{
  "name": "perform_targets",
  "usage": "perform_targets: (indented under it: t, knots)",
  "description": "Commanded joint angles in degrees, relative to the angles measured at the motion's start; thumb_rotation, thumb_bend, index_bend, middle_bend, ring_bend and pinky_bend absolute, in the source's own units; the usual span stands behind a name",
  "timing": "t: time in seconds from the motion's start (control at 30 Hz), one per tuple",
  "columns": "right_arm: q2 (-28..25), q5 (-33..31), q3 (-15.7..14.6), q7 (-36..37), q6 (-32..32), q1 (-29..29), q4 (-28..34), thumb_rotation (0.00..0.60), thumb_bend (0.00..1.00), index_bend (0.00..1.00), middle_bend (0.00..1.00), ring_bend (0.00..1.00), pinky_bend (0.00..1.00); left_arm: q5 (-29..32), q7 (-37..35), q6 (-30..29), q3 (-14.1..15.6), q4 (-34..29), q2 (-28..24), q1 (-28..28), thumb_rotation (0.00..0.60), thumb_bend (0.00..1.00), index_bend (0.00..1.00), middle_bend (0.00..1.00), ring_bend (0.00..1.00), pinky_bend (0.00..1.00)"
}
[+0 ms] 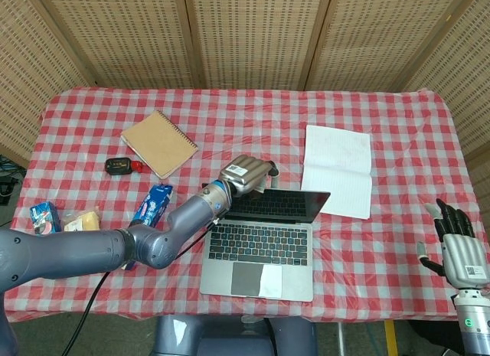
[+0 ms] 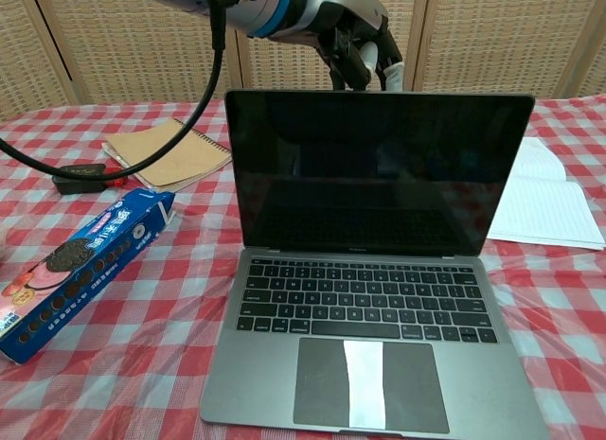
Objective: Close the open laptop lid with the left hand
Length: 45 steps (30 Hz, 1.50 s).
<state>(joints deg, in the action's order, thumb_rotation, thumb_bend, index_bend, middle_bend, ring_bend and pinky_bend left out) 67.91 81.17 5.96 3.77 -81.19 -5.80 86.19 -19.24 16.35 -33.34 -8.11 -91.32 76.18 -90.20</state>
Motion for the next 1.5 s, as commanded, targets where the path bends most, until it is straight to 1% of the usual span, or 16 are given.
perform_targets:
  t: [0.03, 0.23, 0.37, 0.5, 0.63, 0.8, 1.0, 1.17, 1.5]
  knots:
    - [-0.19, -0.06, 0.14, 0.04, -0.38, 0.15, 0.22, 0.600, 0.65, 0.04, 0.00, 0.00, 0.00, -1.09, -0.47, 0.13, 0.14, -2.60, -1.12, 0.49, 0.600, 1.00, 0.47, 0.27, 0.36, 0.37]
    - [-0.49, 0.25, 0.14, 0.04, -0.95, 0.34, 0.65, 0.600, 0.65, 0.04, 0.00, 0.00, 0.00, -2.78, -1.10, -0.05, 0.16, -6.52, -2.51, 1.29, 0.600, 1.00, 0.47, 0.27, 0.36, 0.37]
    - [-0.69, 0.23, 0.21, 0.05, -1.21, 0.46, 0.91, 0.600, 0.65, 0.04, 0.00, 0.00, 0.00, -5.55, -1.72, -0.34, -0.17, -11.13, -4.39, 2.39, 0.600, 1.00, 0.48, 0.27, 0.36, 0.37]
    - [-0.76, 0.52, 0.18, -0.17, -1.62, 0.55, 1.19, 0.600, 0.66, 0.04, 0.00, 0.00, 0.00, -8.61, -1.57, -1.08, 0.21, -15.35, -5.80, 3.42, 0.600, 1.00, 0.48, 0.27, 0.36, 0.37]
    - [-0.79, 0.65, 0.10, -0.49, -1.76, 0.60, 1.42, 0.600, 0.66, 0.04, 0.00, 0.00, 0.00, -10.53, -2.19, -0.41, 0.59, -18.64, -6.86, 4.39, 0.600, 1.00, 0.48, 0.27, 0.36, 0.37]
    - [-0.79, 0.49, 0.12, -0.50, -1.69, 0.62, 1.46, 0.600, 0.66, 0.04, 0.00, 0.00, 0.00, -13.17, -2.11, -0.78, 1.84, -21.12, -7.14, 5.78, 0.600, 1.00, 0.48, 0.27, 0.36, 0.37]
    - [-0.77, 0.51, 0.11, -0.63, -1.71, 0.61, 1.54, 0.600, 0.66, 0.04, 0.00, 0.00, 0.00, -14.68, -2.67, -0.58, 3.48, -21.69, -6.12, 7.18, 0.600, 1.00, 0.48, 0.27, 0.36, 0.37]
    - [-0.79, 0.34, 0.18, -0.62, -1.71, 0.64, 1.57, 0.600, 0.66, 0.04, 0.00, 0.00, 0.00, -16.28, -2.92, -0.43, 5.25, -20.35, -4.15, 8.40, 0.600, 1.00, 0.47, 0.27, 0.36, 0.37]
    - [-0.64, 0.26, 0.09, -1.09, -1.39, 0.51, 1.57, 0.600, 0.66, 0.04, 0.00, 0.00, 0.00, -18.59, -4.89, 1.02, 6.45, -17.25, -0.38, 10.10, 0.600, 1.00, 0.47, 0.27, 0.36, 0.37]
